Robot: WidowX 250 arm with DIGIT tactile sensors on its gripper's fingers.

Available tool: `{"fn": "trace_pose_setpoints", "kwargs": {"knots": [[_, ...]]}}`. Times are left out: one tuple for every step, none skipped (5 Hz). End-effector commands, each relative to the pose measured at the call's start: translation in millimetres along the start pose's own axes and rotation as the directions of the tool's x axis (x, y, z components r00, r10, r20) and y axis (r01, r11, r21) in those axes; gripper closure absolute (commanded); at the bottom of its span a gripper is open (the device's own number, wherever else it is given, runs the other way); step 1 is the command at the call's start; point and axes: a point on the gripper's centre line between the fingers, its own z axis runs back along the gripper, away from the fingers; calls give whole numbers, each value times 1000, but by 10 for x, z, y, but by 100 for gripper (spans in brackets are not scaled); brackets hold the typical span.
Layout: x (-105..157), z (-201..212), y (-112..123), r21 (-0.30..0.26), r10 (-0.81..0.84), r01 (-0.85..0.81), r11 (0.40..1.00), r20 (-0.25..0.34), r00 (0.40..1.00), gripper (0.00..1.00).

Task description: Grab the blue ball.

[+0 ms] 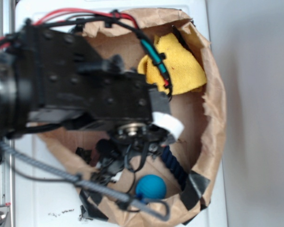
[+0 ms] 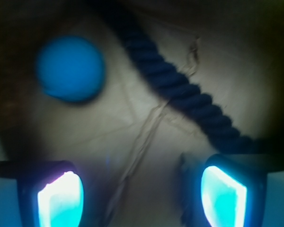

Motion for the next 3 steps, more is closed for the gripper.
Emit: {"fn": "trace_pose_setpoints", "kwargs": {"knots": [[230, 50, 82, 26, -39, 37, 999, 69, 997, 0], [289, 80, 46, 22, -67, 66, 998, 89, 994, 0], [311, 148, -90, 13, -187, 187, 982, 145, 972, 0]]}}
